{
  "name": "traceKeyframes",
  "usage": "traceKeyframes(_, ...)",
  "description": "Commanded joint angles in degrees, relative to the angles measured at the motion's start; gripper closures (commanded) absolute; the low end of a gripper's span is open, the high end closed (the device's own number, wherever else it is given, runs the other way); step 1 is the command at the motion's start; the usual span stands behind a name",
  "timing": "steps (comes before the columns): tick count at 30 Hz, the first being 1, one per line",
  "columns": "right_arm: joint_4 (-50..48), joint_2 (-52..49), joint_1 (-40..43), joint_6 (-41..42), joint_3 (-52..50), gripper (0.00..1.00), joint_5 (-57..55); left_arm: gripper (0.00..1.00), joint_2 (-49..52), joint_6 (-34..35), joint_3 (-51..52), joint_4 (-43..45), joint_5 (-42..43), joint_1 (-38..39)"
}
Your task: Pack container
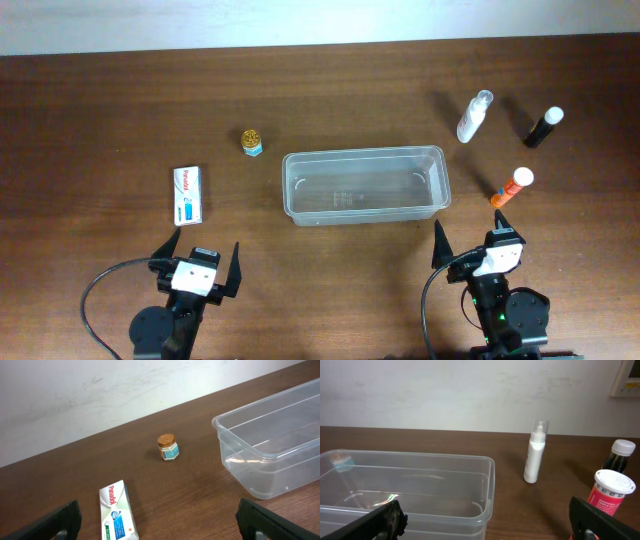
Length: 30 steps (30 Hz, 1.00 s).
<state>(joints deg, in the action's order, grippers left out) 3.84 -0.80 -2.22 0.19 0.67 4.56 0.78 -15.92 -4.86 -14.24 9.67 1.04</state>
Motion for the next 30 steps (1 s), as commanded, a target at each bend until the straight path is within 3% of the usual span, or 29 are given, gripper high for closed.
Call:
traceKeyframes(1, 0.2, 0.6, 0.4, 0.2, -0.3, 0.02, -0.7, 0.01, -0.4, -0.9, 0.3, 0.1, 0.4, -0.3)
traceKeyframes(21, 0.2, 0.6, 0.4, 0.3, -0.3, 0.02, 1.1, 0.01, -0.4, -0.9, 0.3, 0.1, 0.4, -0.3)
traceKeyframes(26, -1.6, 0.1, 0.4, 9.7, -0.3, 0.02, 1.5, 0.01, -0.4, -0.9, 0.3, 0.1, 0.4, -0.3)
traceKeyframes(30, -7.9, 0.1, 0.4, 10.1, -0.1, 0.02, 5.4, 0.01, -0.4, -0.9, 0.3, 0.1, 0.4, -0.3)
